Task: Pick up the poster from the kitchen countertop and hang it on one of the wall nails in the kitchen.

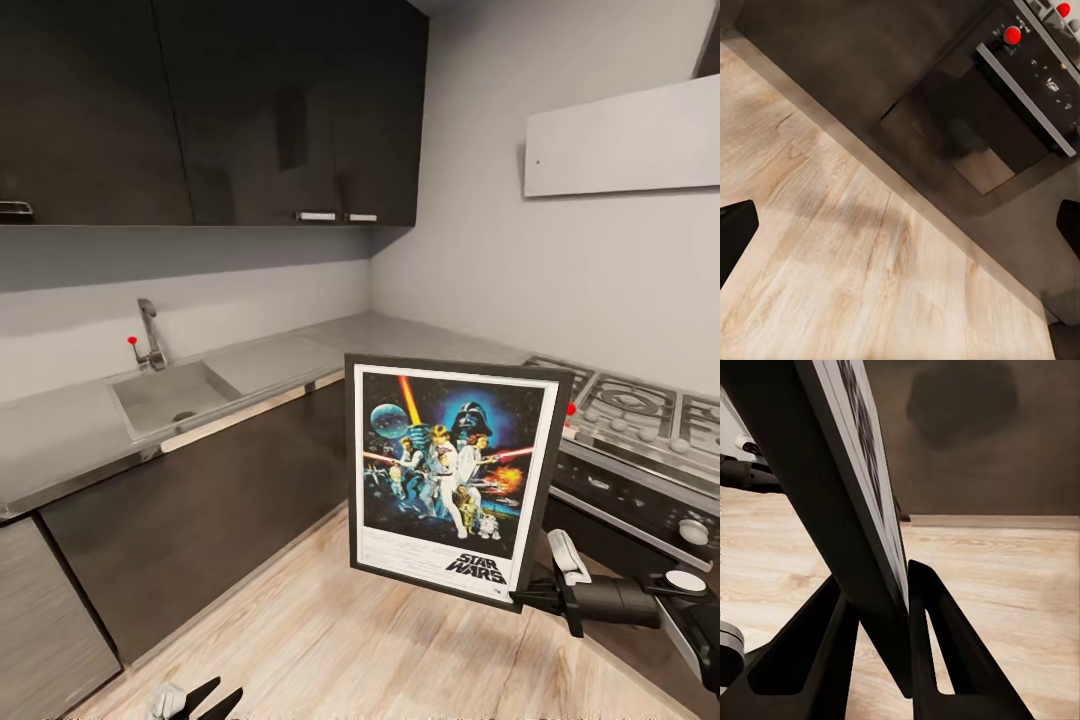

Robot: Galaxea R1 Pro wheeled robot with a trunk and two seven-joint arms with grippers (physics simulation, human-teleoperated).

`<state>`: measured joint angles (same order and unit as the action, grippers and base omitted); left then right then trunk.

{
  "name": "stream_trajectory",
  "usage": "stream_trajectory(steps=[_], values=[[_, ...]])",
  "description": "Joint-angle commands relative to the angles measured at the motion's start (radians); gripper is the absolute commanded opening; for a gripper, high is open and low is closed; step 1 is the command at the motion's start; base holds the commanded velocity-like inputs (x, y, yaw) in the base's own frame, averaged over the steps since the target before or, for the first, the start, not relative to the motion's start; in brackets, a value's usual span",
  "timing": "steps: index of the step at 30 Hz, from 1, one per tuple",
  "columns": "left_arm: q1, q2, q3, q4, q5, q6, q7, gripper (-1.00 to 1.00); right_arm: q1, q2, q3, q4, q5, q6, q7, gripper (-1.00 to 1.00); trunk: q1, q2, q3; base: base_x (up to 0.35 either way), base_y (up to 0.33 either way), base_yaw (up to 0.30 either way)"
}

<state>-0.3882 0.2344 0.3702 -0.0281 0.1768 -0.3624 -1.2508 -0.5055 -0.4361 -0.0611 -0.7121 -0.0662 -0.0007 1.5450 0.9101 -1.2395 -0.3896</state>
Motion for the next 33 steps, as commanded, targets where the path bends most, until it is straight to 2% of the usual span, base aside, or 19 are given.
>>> stream_trajectory(steps=[1, 33], values=[[-0.001, 0.000, -0.007, 0.001, 0.009, -0.004, -0.003, 1.00, -0.001, 0.000, 0.000, 0.000, -0.002, 0.003, 0.004, -1.00, -0.004, 0.007, 0.000, 0.000, 0.000, 0.000], [0.000, 0.000, -0.007, 0.002, 0.009, -0.003, -0.003, 1.00, -0.001, -0.001, -0.005, 0.000, -0.004, 0.002, 0.004, -1.00, -0.127, 0.231, 0.054, 0.000, 0.000, 0.000]])
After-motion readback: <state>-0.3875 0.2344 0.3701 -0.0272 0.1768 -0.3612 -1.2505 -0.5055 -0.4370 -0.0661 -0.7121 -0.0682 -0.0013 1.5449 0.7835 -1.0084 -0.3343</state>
